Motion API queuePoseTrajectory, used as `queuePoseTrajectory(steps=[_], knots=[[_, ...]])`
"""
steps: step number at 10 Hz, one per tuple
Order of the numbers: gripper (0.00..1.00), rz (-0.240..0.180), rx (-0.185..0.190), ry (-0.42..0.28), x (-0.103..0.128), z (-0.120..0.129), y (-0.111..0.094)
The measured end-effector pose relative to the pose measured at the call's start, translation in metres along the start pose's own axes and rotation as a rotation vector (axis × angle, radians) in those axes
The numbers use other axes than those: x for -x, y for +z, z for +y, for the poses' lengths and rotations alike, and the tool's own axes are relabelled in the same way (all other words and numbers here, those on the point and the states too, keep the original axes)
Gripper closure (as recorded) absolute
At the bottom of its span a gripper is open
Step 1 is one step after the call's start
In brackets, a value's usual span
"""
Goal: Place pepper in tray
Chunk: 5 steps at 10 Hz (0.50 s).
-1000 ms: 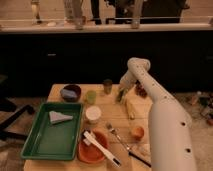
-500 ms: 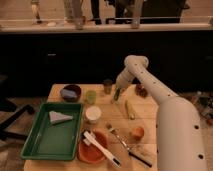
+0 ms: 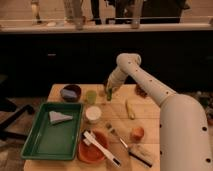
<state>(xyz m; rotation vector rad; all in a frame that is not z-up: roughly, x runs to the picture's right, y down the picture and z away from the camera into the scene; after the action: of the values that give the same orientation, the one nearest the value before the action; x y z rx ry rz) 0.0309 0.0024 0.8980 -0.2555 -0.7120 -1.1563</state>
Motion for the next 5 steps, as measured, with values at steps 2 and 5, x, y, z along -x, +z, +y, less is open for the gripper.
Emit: queuePoseTrajectory(steps=[2, 5], knots=[[1.0, -0.007, -0.003, -0.036, 0.008, -0.0115, -0.0033], [1.0, -0.007, -0.003, -0.036, 0.008, -0.0114, -0.0033]])
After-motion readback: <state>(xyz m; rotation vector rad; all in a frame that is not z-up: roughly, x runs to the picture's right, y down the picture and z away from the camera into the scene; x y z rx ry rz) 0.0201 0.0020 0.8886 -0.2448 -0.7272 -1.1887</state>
